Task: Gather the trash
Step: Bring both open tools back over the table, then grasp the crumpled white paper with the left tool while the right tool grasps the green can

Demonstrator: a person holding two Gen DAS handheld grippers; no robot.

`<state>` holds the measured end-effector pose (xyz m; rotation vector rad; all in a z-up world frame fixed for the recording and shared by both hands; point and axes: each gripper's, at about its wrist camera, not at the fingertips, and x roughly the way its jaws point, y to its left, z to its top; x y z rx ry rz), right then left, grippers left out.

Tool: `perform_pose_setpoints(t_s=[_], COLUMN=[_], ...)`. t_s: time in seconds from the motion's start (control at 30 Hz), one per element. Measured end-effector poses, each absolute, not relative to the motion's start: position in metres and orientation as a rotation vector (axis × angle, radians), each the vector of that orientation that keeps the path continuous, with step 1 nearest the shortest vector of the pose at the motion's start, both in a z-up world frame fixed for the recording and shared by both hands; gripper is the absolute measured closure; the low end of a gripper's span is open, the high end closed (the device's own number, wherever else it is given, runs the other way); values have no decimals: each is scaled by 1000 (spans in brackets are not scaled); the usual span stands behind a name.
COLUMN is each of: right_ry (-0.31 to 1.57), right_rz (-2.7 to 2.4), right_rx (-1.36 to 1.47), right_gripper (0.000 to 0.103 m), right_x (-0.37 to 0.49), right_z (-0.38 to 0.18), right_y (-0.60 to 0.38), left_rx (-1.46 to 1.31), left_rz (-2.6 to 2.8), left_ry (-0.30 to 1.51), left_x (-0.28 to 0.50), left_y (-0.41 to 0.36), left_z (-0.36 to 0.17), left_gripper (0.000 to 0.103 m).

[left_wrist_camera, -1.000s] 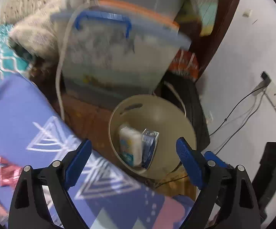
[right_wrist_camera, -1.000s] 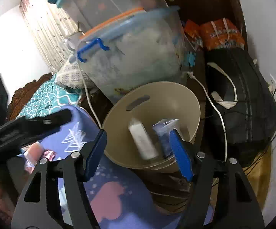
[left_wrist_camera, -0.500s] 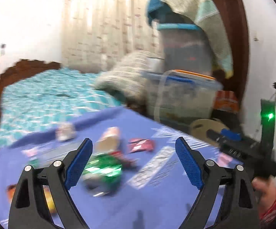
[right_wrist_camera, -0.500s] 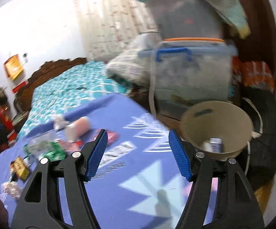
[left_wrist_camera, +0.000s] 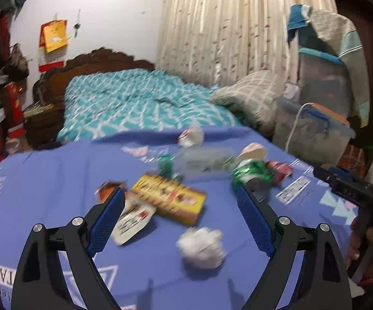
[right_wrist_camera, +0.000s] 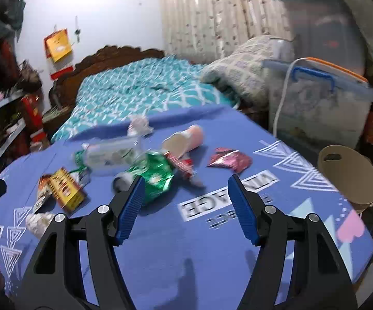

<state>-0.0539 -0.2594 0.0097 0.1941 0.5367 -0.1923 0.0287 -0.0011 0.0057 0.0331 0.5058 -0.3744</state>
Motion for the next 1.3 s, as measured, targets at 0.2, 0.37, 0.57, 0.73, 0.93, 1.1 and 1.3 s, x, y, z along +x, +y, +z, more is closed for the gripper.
perform_pose_setpoints(t_s=[0.2,0.37,0.57,0.73,0.93,1.1,1.3], right_ry=[586,607,604,615,618,651,691], right_rz=[-155,-144,-127,-92,-62,-17,47], right_rx=[160,162,195,245,255,253,245], right_gripper=[36,36,36,36,37,54,63], right_x=[-46,-42,-46,-47,-46,-40,-32], right_z=[1,-2,-5,-12,-15,-21,-29], right_y=[-242,-240,-241,-241,-235,-228,-216], left_rx=[9,20,20,35,38,23,0], left_rz=[-314,-269,-216,-178,-171,-173,-214], left_ry=[585,611,647,669,678,686,662], left_x=[31,29,35,39,40,43,36], left_y=[23,27,30,29,27,29,32], left_z=[-19,-31,-39,-44,-45,-46,-44], left_gripper=[19,19,18,18,18,18,18])
